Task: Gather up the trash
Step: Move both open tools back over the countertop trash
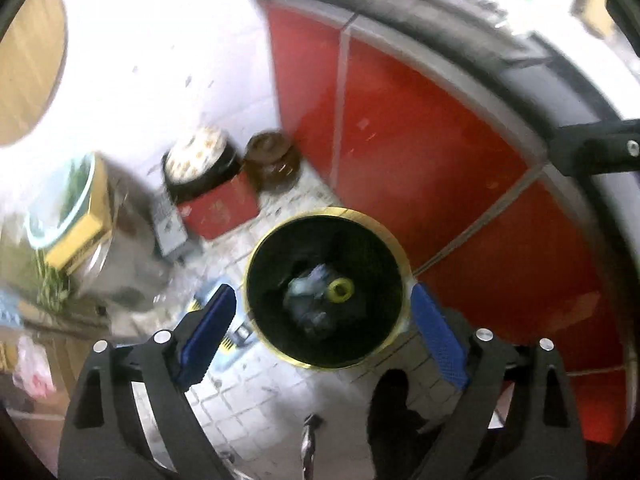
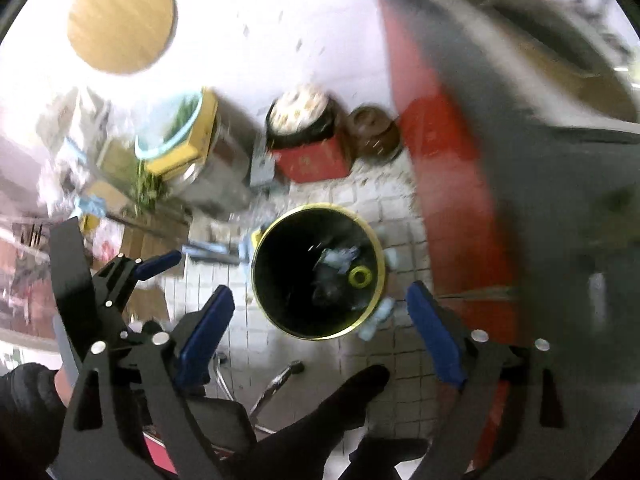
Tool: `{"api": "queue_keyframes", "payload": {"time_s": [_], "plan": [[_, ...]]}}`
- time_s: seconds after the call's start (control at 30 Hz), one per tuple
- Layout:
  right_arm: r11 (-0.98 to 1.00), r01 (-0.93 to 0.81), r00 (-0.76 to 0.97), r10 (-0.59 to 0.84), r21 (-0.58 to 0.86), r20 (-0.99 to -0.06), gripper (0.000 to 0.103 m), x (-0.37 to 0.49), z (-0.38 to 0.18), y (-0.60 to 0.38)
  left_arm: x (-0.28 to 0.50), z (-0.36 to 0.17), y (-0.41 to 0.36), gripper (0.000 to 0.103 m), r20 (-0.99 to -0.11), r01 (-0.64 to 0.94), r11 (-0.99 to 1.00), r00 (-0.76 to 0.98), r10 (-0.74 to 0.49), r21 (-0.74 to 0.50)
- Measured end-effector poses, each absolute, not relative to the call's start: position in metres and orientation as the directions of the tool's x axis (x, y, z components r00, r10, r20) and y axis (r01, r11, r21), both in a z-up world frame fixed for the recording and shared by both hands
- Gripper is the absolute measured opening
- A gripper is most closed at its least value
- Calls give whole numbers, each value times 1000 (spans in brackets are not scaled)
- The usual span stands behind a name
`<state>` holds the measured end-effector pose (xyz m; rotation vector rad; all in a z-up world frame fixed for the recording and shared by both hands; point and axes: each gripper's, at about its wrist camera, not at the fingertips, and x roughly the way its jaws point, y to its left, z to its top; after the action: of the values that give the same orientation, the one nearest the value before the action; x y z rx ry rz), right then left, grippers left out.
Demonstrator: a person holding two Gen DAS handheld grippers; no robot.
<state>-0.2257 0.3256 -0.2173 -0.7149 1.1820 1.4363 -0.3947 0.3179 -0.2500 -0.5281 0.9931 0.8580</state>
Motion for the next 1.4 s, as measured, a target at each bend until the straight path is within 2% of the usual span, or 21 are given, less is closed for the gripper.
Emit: {"api": "queue_keyframes", "payload": {"time_s": [0.07,0.17,0.37,0.6,0.83,1.03,1.4], "plan": [[134,-956,-186,418,262,-889,88,-201,-177,291,-375,-223,310,92,-869,-792,610,305,389,-5],[240,-946,-75,489,217,-869,90,-164,-127,237,-329,-178,289,93,-837,-720,694,386,387,-11],[507,-847,172,544,159,-821,90,-93,-68,116,-212,-118,224,93,-780,-445,895,574,249,-42],[814,-568,457,432,118,-778,91,-36,-39,-56,-100,-83,109,93,-732,-49,999,680,43,13],[949,-284,562,280,136,-778,91,-20,-40,-200,-48,-72,0,93,-724,206,977,683,-97,63],[974,-169,581,221,149,-784,90,-33,-46,-260,-35,-75,-41,93,-736,295,952,663,-138,87],[973,-158,559,228,167,-797,90,-22,-54,-272,-14,-79,-58,93,-751,306,948,645,-139,87]]}}
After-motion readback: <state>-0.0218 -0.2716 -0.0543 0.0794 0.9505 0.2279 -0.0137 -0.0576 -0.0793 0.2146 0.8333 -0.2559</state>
